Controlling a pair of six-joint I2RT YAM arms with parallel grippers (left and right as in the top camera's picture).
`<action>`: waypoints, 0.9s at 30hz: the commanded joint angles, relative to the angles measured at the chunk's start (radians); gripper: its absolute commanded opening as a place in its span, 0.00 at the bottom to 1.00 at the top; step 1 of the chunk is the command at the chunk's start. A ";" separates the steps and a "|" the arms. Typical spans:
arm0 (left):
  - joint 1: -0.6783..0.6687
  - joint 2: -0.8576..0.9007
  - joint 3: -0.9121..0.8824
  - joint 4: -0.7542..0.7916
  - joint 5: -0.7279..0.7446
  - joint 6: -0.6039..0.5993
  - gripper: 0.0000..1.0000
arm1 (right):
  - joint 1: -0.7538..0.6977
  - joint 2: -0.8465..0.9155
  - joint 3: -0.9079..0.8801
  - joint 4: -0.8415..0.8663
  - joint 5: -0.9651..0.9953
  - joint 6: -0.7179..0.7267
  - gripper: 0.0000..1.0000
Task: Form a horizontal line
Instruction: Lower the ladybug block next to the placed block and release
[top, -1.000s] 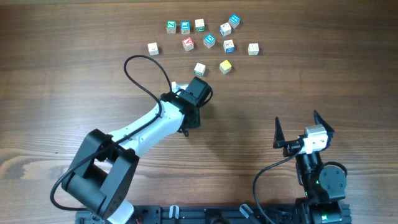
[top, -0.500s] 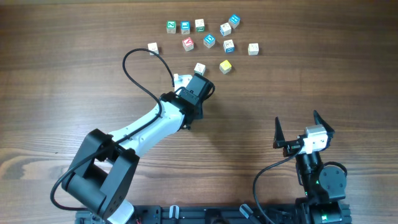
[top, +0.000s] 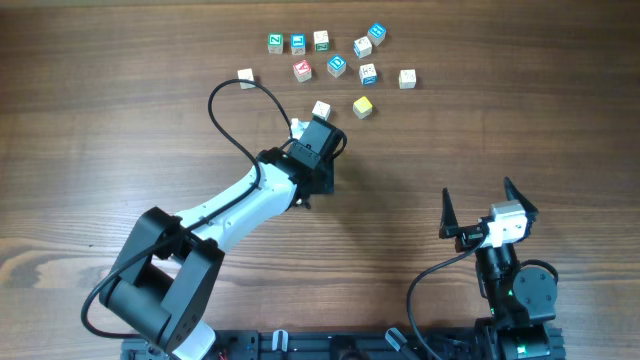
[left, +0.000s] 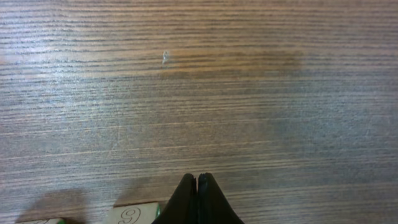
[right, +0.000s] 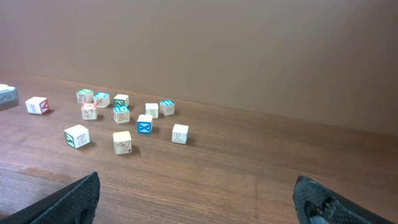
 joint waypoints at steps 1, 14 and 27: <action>0.001 0.013 -0.006 -0.004 0.036 0.012 0.04 | -0.004 0.000 -0.001 0.002 -0.013 -0.005 1.00; 0.000 0.014 -0.063 0.010 0.048 0.009 0.04 | -0.004 0.000 -0.001 0.002 -0.013 -0.005 1.00; 0.000 0.014 -0.063 -0.044 0.038 0.009 0.04 | -0.004 0.000 -0.001 0.002 -0.013 -0.005 1.00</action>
